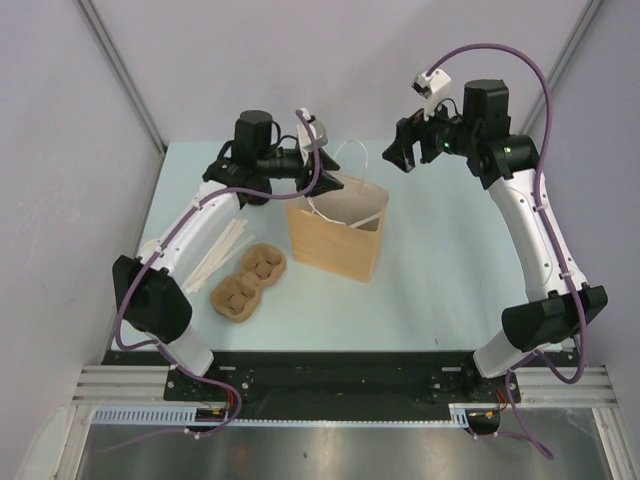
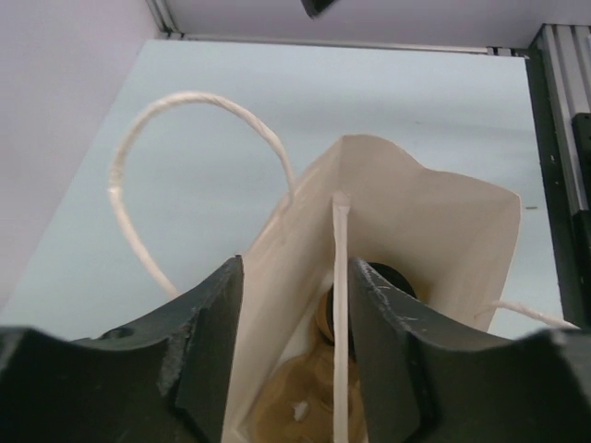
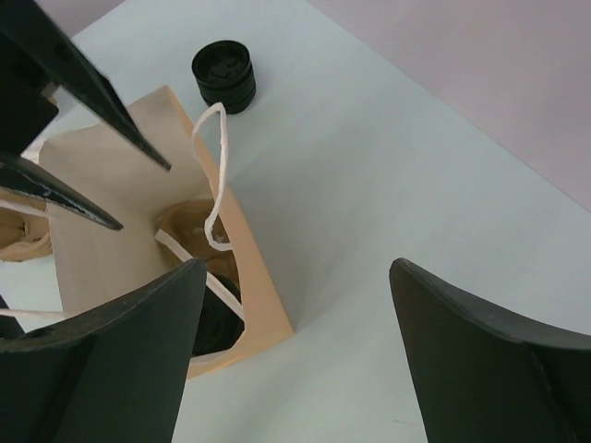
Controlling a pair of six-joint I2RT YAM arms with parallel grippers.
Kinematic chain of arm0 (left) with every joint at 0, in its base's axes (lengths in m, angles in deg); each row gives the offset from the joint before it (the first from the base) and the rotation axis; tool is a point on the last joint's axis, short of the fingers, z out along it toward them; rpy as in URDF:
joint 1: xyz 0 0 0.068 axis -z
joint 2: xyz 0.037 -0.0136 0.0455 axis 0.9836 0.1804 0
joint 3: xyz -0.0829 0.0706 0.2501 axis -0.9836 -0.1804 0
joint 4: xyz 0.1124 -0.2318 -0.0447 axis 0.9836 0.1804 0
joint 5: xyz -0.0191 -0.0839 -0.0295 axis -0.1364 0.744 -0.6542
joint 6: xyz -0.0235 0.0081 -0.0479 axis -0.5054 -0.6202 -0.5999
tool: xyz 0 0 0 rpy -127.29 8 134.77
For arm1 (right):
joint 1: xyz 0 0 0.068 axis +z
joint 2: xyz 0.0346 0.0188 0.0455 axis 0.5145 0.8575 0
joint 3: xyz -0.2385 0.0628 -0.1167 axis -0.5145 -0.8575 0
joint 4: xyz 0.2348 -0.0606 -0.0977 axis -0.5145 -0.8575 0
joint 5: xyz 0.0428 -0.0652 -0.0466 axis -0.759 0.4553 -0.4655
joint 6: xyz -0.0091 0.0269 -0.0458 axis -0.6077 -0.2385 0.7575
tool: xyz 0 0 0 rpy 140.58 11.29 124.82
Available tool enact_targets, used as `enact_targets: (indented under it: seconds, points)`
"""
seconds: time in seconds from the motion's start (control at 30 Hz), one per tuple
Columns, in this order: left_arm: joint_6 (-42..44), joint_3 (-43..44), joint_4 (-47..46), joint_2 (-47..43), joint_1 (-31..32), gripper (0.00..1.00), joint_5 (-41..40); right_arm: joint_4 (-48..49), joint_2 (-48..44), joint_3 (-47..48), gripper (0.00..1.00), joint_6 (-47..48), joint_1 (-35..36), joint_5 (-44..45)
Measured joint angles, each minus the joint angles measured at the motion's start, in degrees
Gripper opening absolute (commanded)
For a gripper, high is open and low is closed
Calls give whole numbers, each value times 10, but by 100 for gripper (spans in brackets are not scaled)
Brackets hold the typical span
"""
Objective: Pack the takeout coffee
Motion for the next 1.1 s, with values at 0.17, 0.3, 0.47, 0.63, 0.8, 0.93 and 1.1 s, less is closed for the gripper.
enact_targets:
  seconds: [0.17, 0.3, 0.47, 0.63, 0.8, 0.93, 1.1]
  points:
    - [-41, 12, -21, -2, -17, 76, -10, -25, 6, 0, 82, 31, 9, -10]
    - [-72, 27, -35, -3, -46, 83, -19, -49, 22, 0, 80, 56, 26, -15]
    - [-87, 30, -39, -23, -73, 85, -34, -68, 45, 0, 79, 80, 48, -20]
    - [-97, 23, -45, -55, -99, 86, -44, -75, 68, 0, 77, 99, 72, -20]
    - [-103, 3, -53, -87, -123, 87, -51, -76, 89, 0, 73, 113, 92, -15]
    - [-106, -15, -59, -103, -125, 87, -55, -80, 107, 0, 68, 120, 103, -7]
    - [-106, -39, -65, -118, -124, 87, -66, -82, 121, 0, 52, 127, 105, 0]
